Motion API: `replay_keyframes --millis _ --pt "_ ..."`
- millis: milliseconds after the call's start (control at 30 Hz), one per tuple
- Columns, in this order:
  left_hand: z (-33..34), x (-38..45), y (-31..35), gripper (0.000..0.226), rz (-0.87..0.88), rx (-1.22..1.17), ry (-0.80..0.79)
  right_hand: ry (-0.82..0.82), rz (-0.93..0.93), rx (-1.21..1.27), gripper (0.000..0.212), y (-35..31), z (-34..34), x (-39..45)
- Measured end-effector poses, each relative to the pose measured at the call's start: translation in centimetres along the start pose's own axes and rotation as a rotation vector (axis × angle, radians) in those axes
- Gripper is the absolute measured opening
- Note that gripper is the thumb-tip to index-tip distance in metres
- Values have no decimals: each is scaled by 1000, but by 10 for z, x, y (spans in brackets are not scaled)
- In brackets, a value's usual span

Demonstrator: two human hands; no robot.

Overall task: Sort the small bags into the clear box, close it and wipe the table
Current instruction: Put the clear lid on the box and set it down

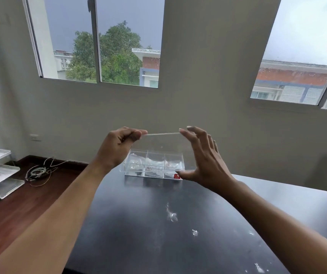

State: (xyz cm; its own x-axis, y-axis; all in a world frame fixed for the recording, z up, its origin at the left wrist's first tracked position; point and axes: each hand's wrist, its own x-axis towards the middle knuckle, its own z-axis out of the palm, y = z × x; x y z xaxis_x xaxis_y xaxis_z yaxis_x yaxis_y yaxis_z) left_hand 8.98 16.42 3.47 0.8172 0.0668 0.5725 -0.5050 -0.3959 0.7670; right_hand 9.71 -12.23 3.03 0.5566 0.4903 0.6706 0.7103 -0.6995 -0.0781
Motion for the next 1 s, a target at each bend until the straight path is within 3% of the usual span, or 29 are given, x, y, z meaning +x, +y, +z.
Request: replay_keyframes --millis 133,300,400,567,767,1000 --pt "0 14 -7 19 -83 -159 33 -16 3 -51 104 2 10 10" --pt "9 9 -26 38 -228 -465 117 -209 12 -60 112 18 29 24" --pt "11 6 -45 34 -287 -654 164 -310 95 61 111 34 41 35" --pt "11 4 -61 38 -244 -346 201 -507 194 231 115 58 49 60" --pt "21 -3 -83 44 -312 -3 213 -697 265 252 113 67 65 73" --pt "25 -5 -90 46 -396 96 150 -750 325 254 116 75 78 71"
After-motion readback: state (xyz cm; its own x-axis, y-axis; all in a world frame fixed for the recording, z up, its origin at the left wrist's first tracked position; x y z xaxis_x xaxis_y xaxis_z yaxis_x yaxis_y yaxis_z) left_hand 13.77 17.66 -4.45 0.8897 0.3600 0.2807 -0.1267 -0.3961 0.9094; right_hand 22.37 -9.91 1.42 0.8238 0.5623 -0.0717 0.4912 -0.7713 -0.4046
